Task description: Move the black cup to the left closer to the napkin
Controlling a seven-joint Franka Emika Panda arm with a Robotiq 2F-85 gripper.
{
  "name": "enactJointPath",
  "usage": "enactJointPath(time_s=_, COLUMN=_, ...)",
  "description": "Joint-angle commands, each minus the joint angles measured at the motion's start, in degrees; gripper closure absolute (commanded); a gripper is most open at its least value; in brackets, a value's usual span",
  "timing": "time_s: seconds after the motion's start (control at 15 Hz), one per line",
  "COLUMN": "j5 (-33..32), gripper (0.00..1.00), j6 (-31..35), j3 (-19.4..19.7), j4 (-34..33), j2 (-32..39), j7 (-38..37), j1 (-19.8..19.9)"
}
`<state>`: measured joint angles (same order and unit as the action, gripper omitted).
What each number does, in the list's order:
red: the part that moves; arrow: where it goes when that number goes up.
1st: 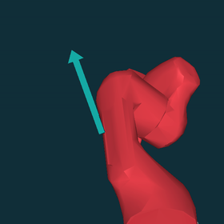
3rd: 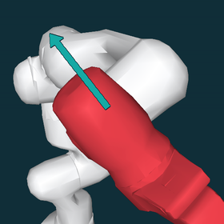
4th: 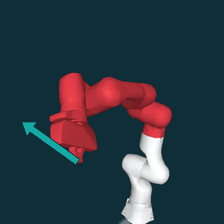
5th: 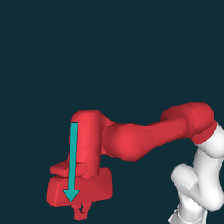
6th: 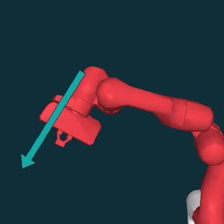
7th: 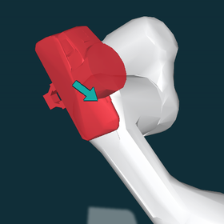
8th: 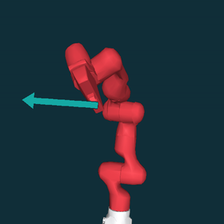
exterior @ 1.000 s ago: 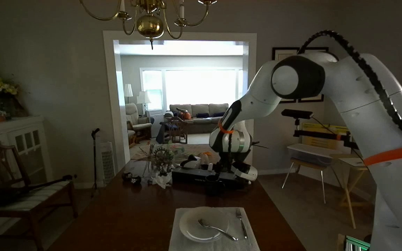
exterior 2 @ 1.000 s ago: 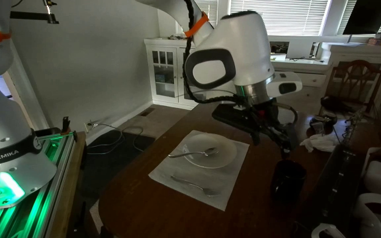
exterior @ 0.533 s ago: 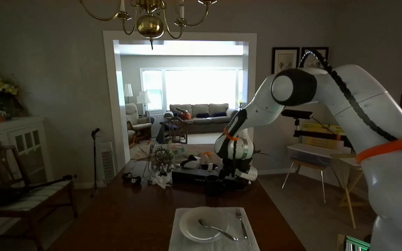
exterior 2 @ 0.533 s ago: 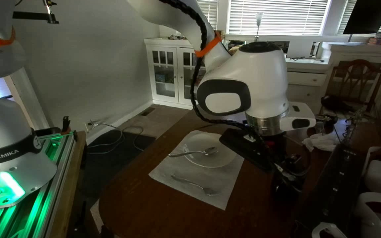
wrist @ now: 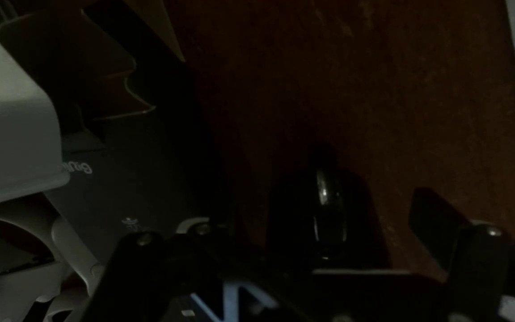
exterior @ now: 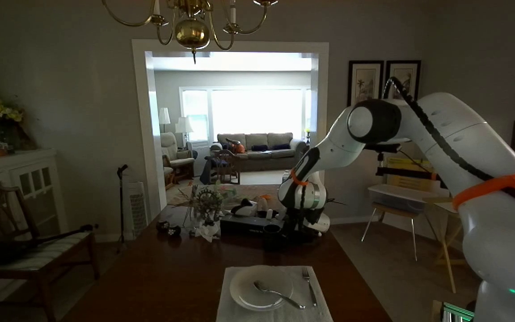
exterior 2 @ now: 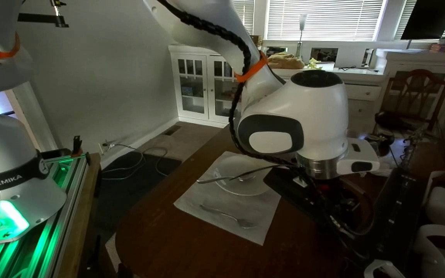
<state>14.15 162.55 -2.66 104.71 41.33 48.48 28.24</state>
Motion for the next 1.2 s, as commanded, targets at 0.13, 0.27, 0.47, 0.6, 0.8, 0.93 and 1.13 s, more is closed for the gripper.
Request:
enactJointPath(time_s=0.13, j5=-2.4, gripper=0.08, j6=-1.0, j3=-2.5, j4=-3.5, j2=2.6, j7=-1.0, j1=1.7)
enactJointPath(time_s=0.27, j5=-2.7, gripper=0.31, j6=-1.0, j3=-2.7, j4=-4.1, j2=3.0, j7=-1.0, j1=1.8)
enactJointPath(time_s=0.47, j5=-3.5, gripper=0.51, j6=-1.3, j3=-2.5, j4=-4.6, j2=3.3, j7=-1.2, j1=1.6)
enactJointPath(time_s=0.6, j5=-4.2, gripper=0.57, j6=-1.3, j3=-2.4, j4=-4.5, j2=3.4, j7=-1.0, j1=1.6)
enactJointPath(time_s=0.8, j5=-4.0, gripper=0.58, j6=-1.0, j3=-3.0, j4=-4.6, j2=3.6, j7=-0.8, j1=2.2)
enactJointPath(time_s=0.93, j5=-3.9, gripper=0.84, j6=-0.9, j3=-3.3, j4=-4.5, j2=3.6, j7=-0.7, j1=2.5)
enactJointPath(time_s=1.13, j5=-3.9, gripper=0.93, j6=-0.6, j3=-2.9, j4=-4.0, j2=3.3, j7=-1.7, j1=2.1)
